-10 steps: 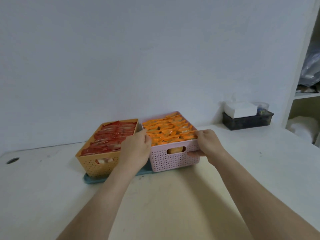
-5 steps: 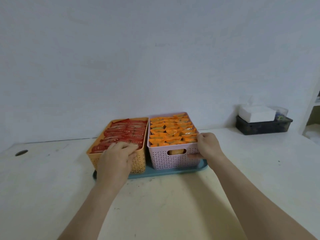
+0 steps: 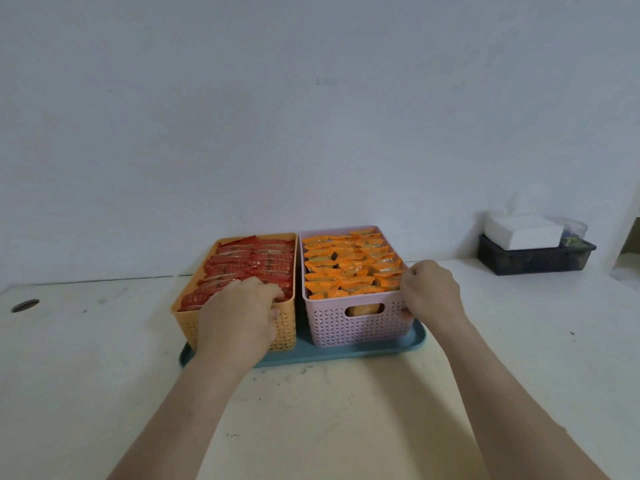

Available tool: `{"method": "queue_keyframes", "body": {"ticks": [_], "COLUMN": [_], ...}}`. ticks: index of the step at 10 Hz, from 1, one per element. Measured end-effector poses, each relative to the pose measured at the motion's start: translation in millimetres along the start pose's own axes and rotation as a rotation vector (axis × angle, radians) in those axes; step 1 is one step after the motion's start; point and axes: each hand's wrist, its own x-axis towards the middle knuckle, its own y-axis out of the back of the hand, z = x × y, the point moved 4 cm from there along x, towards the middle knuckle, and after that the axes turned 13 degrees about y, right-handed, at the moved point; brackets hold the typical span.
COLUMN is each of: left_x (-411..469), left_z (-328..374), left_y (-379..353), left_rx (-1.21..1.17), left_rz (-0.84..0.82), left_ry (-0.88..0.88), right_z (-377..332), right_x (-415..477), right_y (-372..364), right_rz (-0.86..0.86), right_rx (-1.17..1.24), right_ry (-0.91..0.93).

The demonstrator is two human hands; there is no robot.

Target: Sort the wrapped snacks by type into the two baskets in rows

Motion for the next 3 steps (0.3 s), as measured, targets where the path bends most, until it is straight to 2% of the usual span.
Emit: {"method": "queue_keyframes", "body": {"ticks": [1, 2, 3], "left_x": [7, 12, 15], "left_z": [-1, -1, -6], "left_y": [10, 32, 83], "left_rx": [0.01, -0.214, -0.669], "left_rz": [-0.127, -0.194, -0.046], "left_ry": [0.015, 0.072, 0.095], "right_z": [6, 5, -16], "right_x": [9, 18, 16], "right_y": [13, 41, 83], "right_rz": [-0.057, -0.052, 0.122], "right_rx": [-0.016, 0.091, 0.438], "right_ry": [-0.018, 0.0, 0.122]}}
